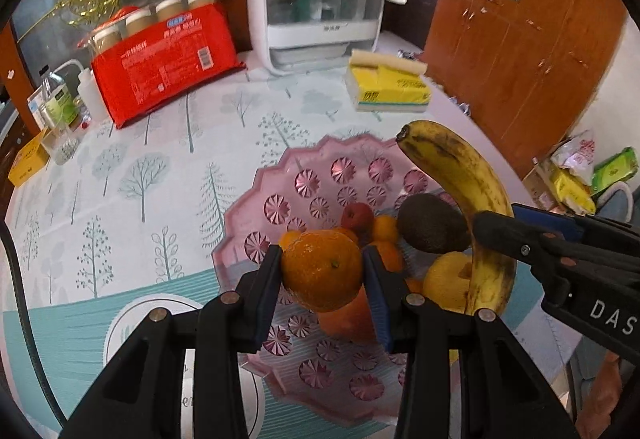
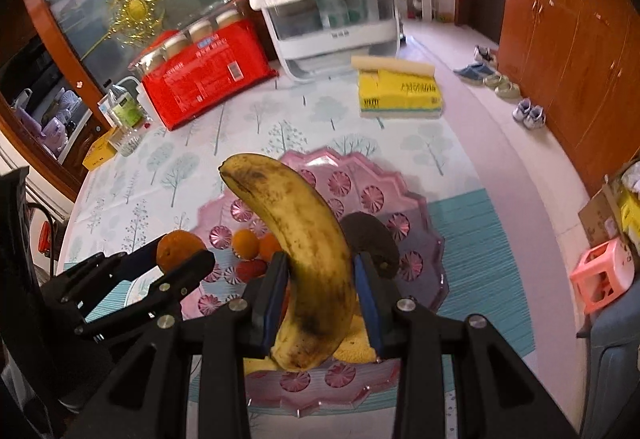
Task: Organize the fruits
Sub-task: 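Carry the banana and tangerine into the pink bowl and open both tools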
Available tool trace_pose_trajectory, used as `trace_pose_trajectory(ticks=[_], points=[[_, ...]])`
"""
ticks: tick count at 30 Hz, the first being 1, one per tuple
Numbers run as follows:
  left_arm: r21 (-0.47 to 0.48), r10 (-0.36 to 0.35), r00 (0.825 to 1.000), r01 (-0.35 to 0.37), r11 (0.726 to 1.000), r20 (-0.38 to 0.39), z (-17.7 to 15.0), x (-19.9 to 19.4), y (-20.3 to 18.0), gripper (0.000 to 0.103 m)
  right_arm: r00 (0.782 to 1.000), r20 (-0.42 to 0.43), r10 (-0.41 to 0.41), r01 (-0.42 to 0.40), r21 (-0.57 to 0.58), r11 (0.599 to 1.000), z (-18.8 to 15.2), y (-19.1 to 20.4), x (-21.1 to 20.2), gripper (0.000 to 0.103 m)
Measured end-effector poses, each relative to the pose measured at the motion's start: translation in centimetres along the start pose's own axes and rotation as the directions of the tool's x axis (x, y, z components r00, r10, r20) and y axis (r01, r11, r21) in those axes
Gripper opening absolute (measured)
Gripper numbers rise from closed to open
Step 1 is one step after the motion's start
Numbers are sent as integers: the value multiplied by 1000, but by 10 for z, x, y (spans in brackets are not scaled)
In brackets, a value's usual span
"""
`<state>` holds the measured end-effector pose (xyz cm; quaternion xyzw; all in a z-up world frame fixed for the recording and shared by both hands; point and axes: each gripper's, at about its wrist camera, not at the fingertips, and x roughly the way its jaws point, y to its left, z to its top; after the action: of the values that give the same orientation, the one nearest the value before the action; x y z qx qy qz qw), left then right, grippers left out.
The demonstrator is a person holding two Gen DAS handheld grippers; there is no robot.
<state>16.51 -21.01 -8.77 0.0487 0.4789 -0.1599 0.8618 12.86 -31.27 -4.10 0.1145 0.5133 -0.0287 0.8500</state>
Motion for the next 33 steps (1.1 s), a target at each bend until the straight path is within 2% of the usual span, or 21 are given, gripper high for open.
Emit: trace_pose_trajectory(ticks=[7, 19, 22, 27, 28, 29, 31, 33], points=[[-24, 58, 998, -59, 998, -40, 0, 30, 4, 39, 998, -61, 30, -31, -1, 1000, 5, 4, 31, 35], [-22, 108, 990, -110, 994, -87, 0, 56, 9, 39, 990, -143, 6, -9, -18, 1000, 11, 14, 78, 35], [-23, 111, 988, -114, 993, -104, -1, 60, 10, 40, 992, -123, 17, -21, -27, 999, 13, 17, 77, 35], [-23, 105, 986, -109, 994, -131, -4, 64, 10, 41, 994, -110, -11, 3, -74, 997, 14, 23, 74, 36], [-26, 103, 986, -108, 994, -131, -4, 64, 11, 50, 994, -112, -15, 7, -77, 997, 13, 24, 74, 36], [-29, 105, 986, -110, 994, -126, -4, 62, 10, 64, 993, -113, -19, 10, -79, 997, 12, 25, 74, 36], [-36, 110, 989, -114, 993, -100, -4, 56, 10, 76, 994, -113, -16, 8, -74, 997, 10, 24, 74, 36], [-40, 111, 990, -115, 993, -82, -3, 50, 10, 79, 994, -110, -6, -1, -69, 998, 8, 22, 72, 36]])
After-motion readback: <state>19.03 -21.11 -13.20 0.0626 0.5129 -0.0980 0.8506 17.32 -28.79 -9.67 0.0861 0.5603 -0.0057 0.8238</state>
